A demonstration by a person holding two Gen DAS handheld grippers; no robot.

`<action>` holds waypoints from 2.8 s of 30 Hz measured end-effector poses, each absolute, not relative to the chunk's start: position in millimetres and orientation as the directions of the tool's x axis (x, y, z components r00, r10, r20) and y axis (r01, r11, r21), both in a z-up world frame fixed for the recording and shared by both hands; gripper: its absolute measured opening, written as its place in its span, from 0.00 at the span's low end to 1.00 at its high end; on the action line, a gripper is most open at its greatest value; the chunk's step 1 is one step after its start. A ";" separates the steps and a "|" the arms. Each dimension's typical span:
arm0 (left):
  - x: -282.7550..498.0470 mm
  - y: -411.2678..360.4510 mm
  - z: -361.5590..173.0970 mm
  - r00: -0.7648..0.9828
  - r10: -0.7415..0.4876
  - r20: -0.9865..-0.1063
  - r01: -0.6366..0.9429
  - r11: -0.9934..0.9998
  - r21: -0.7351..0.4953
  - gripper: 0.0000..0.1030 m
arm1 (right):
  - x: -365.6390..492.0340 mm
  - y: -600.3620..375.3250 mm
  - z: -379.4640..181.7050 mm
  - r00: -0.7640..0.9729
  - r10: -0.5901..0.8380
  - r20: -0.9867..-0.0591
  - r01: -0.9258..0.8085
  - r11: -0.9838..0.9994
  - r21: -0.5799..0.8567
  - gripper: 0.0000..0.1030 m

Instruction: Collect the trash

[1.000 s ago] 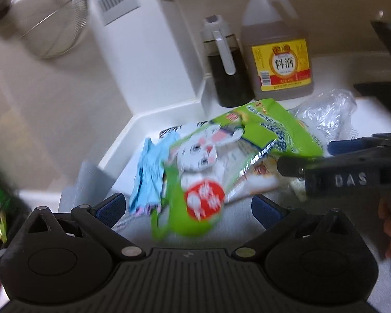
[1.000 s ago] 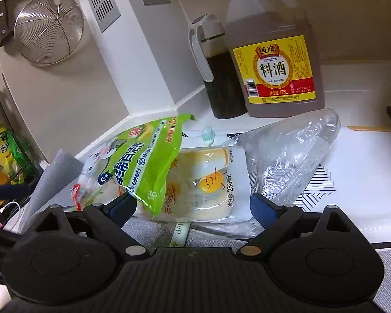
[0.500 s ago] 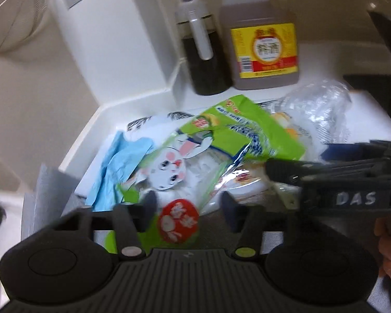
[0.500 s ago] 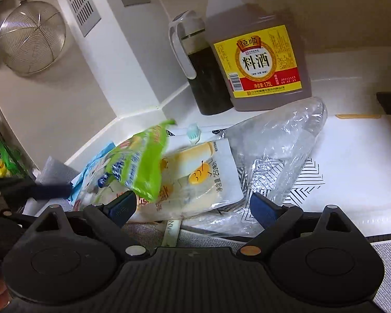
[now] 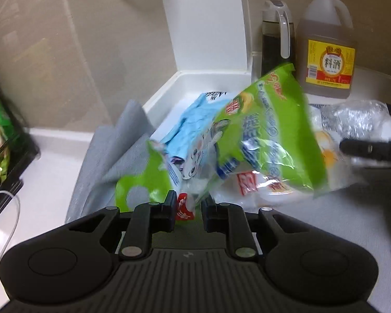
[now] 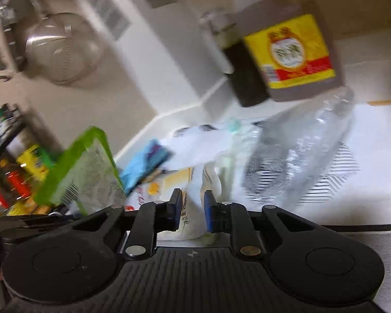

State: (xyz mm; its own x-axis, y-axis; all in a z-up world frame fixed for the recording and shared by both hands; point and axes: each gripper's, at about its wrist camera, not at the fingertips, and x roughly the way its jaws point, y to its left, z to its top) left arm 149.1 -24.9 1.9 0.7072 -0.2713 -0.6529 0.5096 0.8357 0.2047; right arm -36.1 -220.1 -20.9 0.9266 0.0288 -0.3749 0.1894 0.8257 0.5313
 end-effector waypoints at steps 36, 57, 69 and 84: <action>86.1 -75.3 -25.6 0.715 -0.385 -0.584 0.627 0.721 0.293 0.60 | -28.8 -217.3 -26.3 0.907 0.048 -0.419 0.188 0.843 0.504 0.77; 99.8 52.0 10.1 0.770 -0.335 -0.543 0.469 0.874 0.125 0.95 | -21.7 -196.7 -29.3 0.908 0.100 -0.406 0.118 0.870 0.478 0.76; 136.6 12.0 -4.4 0.643 -0.446 -0.622 0.373 0.892 -0.254 0.99 | 9.1 -179.0 -39.6 0.904 0.112 -0.414 0.136 0.841 0.524 0.79; 123.2 52.6 60.9 0.720 -0.488 -0.493 0.387 0.872 -0.298 0.15 | 2.3 -178.3 -33.1 0.910 0.074 -0.407 0.150 0.858 0.491 0.14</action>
